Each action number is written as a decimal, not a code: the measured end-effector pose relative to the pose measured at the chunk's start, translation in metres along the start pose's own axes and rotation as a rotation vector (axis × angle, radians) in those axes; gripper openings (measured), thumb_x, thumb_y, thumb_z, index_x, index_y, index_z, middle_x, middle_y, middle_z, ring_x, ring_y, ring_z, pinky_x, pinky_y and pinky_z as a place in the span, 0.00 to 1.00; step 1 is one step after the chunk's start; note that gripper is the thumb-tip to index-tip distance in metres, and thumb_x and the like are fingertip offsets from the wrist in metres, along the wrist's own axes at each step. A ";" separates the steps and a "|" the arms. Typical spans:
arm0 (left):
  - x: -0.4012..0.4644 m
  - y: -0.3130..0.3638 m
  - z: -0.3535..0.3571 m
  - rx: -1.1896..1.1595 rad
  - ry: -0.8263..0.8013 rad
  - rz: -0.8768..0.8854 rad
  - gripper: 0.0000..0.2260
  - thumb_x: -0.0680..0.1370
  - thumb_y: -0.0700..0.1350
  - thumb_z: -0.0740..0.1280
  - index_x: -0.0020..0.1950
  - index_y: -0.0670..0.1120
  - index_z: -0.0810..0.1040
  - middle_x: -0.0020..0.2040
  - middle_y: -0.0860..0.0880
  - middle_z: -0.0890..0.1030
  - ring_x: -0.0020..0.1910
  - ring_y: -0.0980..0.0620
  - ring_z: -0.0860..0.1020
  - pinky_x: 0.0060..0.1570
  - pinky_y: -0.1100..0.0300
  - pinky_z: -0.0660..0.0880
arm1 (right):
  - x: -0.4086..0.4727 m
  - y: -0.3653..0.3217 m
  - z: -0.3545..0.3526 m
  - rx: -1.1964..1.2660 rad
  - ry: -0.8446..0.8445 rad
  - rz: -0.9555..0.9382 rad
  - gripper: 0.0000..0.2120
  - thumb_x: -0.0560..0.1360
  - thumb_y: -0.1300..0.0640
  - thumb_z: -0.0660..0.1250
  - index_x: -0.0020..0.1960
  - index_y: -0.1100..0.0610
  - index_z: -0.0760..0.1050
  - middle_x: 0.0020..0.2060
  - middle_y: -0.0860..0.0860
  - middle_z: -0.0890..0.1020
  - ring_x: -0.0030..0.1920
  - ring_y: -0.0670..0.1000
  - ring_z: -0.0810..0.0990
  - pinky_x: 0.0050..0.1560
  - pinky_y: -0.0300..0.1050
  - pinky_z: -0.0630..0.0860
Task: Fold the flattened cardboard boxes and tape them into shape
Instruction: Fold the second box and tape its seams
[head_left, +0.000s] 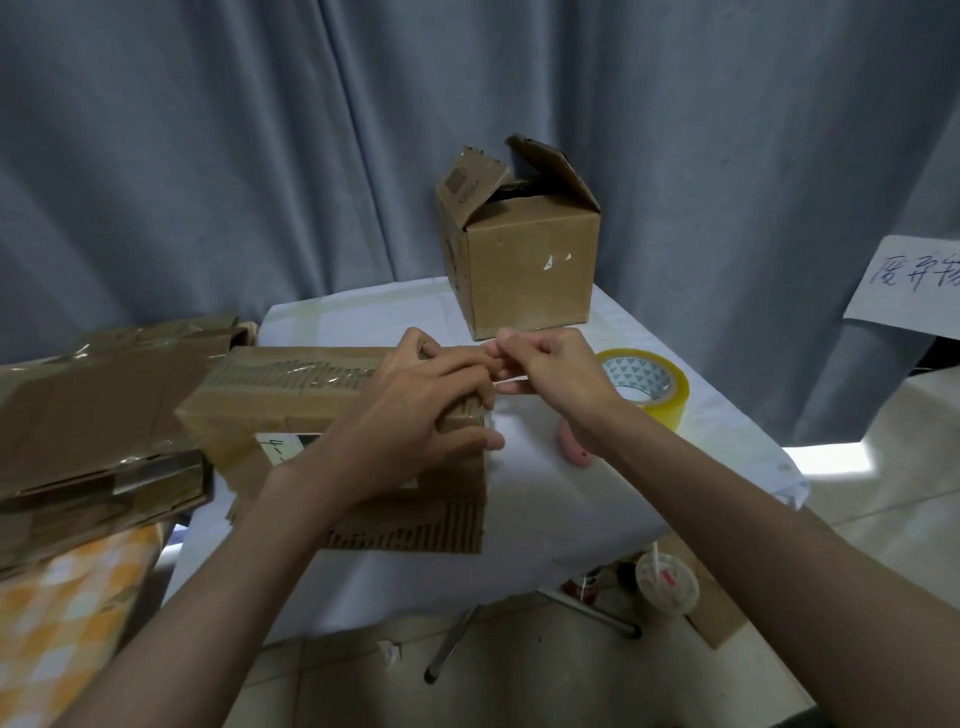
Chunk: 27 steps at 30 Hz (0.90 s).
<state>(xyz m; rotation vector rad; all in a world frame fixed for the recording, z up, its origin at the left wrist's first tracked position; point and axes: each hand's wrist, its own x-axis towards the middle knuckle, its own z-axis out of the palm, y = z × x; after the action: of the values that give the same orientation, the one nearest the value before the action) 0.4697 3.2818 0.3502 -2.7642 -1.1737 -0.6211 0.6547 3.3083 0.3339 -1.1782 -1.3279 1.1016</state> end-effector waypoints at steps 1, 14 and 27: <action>0.001 0.003 0.002 0.016 0.049 0.018 0.15 0.76 0.66 0.60 0.48 0.56 0.76 0.58 0.62 0.76 0.50 0.53 0.63 0.48 0.59 0.65 | 0.001 -0.001 0.000 0.012 -0.006 0.015 0.15 0.83 0.52 0.63 0.50 0.60 0.85 0.44 0.56 0.87 0.48 0.53 0.86 0.50 0.45 0.83; -0.017 -0.011 -0.033 -0.267 0.197 -0.295 0.25 0.72 0.70 0.63 0.65 0.61 0.72 0.63 0.65 0.73 0.59 0.67 0.73 0.55 0.64 0.73 | -0.022 -0.021 0.014 -0.241 -0.043 0.052 0.20 0.77 0.42 0.69 0.61 0.54 0.71 0.42 0.55 0.81 0.37 0.54 0.85 0.30 0.46 0.81; -0.059 -0.087 -0.058 0.116 0.027 -0.935 0.42 0.70 0.78 0.48 0.72 0.53 0.72 0.74 0.47 0.71 0.72 0.37 0.67 0.70 0.39 0.63 | -0.047 -0.025 0.033 -0.404 -0.228 0.026 0.32 0.68 0.40 0.76 0.62 0.48 0.62 0.49 0.39 0.72 0.47 0.47 0.79 0.28 0.38 0.78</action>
<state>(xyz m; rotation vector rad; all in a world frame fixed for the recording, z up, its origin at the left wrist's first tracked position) 0.3521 3.2902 0.3723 -1.9684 -2.3825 -0.5893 0.6206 3.2586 0.3505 -1.3926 -1.7752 1.0378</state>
